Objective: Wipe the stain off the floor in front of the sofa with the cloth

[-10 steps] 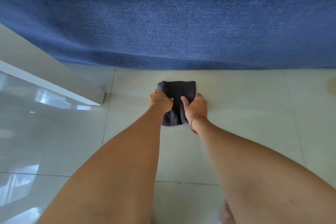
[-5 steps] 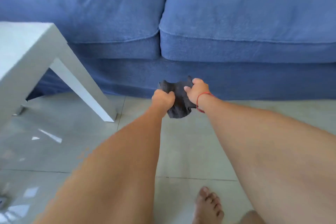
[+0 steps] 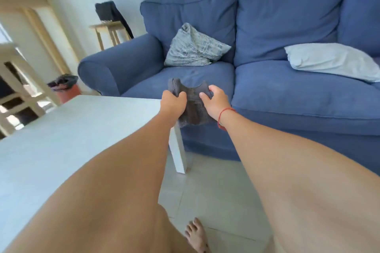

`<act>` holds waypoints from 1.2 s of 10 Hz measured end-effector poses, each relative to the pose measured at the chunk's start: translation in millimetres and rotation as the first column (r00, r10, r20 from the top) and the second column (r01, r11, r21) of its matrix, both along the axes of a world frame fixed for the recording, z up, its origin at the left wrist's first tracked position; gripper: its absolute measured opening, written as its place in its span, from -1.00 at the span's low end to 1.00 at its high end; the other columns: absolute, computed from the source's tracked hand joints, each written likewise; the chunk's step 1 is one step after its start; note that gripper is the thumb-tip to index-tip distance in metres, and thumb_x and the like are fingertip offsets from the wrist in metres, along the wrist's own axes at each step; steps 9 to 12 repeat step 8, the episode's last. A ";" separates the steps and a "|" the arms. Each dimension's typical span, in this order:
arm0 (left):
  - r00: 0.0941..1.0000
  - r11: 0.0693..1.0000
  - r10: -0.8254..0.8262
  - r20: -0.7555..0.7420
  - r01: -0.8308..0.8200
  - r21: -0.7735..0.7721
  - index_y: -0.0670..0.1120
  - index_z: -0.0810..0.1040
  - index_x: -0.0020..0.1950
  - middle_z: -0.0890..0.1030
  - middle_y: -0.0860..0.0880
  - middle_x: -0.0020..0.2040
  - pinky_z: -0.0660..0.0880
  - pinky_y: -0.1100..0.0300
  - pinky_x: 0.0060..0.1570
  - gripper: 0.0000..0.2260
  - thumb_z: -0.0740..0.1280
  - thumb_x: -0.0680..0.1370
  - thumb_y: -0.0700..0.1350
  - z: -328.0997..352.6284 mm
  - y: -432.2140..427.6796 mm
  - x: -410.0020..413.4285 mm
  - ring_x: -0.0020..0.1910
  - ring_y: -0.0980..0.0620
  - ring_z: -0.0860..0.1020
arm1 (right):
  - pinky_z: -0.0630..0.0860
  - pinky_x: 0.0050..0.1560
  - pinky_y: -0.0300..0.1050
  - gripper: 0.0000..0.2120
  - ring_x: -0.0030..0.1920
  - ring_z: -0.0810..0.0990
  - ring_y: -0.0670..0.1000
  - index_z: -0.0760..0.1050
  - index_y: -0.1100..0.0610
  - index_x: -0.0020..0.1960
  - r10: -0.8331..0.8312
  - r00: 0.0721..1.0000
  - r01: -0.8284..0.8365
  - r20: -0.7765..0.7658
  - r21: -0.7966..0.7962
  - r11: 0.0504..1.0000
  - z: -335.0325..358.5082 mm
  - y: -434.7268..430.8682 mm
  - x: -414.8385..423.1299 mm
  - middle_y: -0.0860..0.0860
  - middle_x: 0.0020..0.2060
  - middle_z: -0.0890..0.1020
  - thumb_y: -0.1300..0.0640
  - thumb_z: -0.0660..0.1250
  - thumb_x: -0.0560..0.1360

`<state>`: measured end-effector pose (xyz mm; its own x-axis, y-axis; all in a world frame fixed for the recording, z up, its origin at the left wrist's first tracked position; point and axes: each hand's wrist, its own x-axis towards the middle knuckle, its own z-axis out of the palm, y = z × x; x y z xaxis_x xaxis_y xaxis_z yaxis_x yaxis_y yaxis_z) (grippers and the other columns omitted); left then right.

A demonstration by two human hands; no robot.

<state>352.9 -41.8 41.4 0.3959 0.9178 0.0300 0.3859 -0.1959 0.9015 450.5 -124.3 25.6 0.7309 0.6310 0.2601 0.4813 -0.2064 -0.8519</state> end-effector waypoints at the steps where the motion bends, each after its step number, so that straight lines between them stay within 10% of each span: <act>1: 0.993 0.993 0.106 -0.043 -0.104 0.054 -0.22 0.36 0.32 0.51 -0.19 0.24 0.44 0.03 0.23 -0.60 0.24 0.57 -0.03 11.4 22.1 -76.7 0.23 -0.21 0.49 | 0.41 -0.03 -0.04 -0.87 -0.02 0.53 0.17 0.44 0.18 -0.10 0.131 0.991 -0.130 -0.031 0.031 0.991 8.5 36.3 -63.6 0.18 -0.07 0.59 0.12 0.25 0.55; 3: 0.913 0.913 0.401 -0.073 -0.392 0.116 -0.21 0.36 0.34 0.51 -0.19 0.25 0.47 0.00 0.18 -0.58 0.25 0.55 -0.04 7.7 60.5 -190.3 0.21 -0.21 0.51 | 0.49 0.19 0.06 -0.77 0.16 0.55 0.20 0.50 0.18 0.18 0.284 0.958 -0.278 -0.050 0.092 0.956 27.0 93.9 -180.8 0.15 0.15 0.61 0.13 0.20 0.58; 5: 0.785 0.907 0.395 -0.478 -0.417 0.064 -0.21 0.21 0.46 0.39 -0.19 0.39 0.37 -0.05 0.29 -0.40 0.22 0.57 0.15 -32.8 76.5 -243.9 0.35 -0.21 0.40 | 0.37 0.29 0.01 -0.62 0.32 0.43 0.20 0.30 0.17 0.36 0.322 0.941 -0.339 -0.108 -0.354 0.872 -19.7 111.6 -211.3 0.14 0.33 0.45 0.09 0.22 0.58; 6: 0.643 0.910 0.401 -0.652 -0.360 0.204 -0.20 0.18 0.48 0.29 -0.17 0.46 0.21 -0.02 0.37 -0.37 0.10 0.58 0.22 -63.0 69.9 -262.4 0.45 -0.17 0.26 | 0.32 0.27 0.07 -0.68 0.29 0.42 0.17 0.36 0.10 0.30 0.433 0.878 -0.291 0.205 -0.489 0.822 -39.6 117.7 -221.9 0.10 0.29 0.46 0.10 0.19 0.57; 8: 0.657 0.907 0.360 -0.662 -0.080 0.414 -0.10 -0.01 0.60 -0.04 -0.05 0.61 -0.17 -0.09 0.51 -0.47 -0.04 0.66 0.06 -71.9 76.7 -252.9 0.59 -0.01 -0.09 | -0.06 0.47 0.26 -0.70 0.43 0.27 0.09 0.46 0.06 0.27 0.494 0.816 -0.320 0.301 -0.477 0.819 -42.6 129.8 -232.6 0.02 0.40 0.40 0.15 0.09 0.60; 12: 0.657 0.907 0.360 -0.662 -0.080 0.414 -0.10 -0.01 0.60 -0.04 -0.05 0.61 -0.17 -0.09 0.51 -0.47 -0.04 0.66 0.06 -71.9 76.7 -252.9 0.59 -0.01 -0.09 | -0.06 0.47 0.26 -0.70 0.43 0.27 0.09 0.46 0.06 0.27 0.494 0.816 -0.320 0.301 -0.477 0.819 -42.6 129.8 -232.6 0.02 0.40 0.40 0.15 0.09 0.60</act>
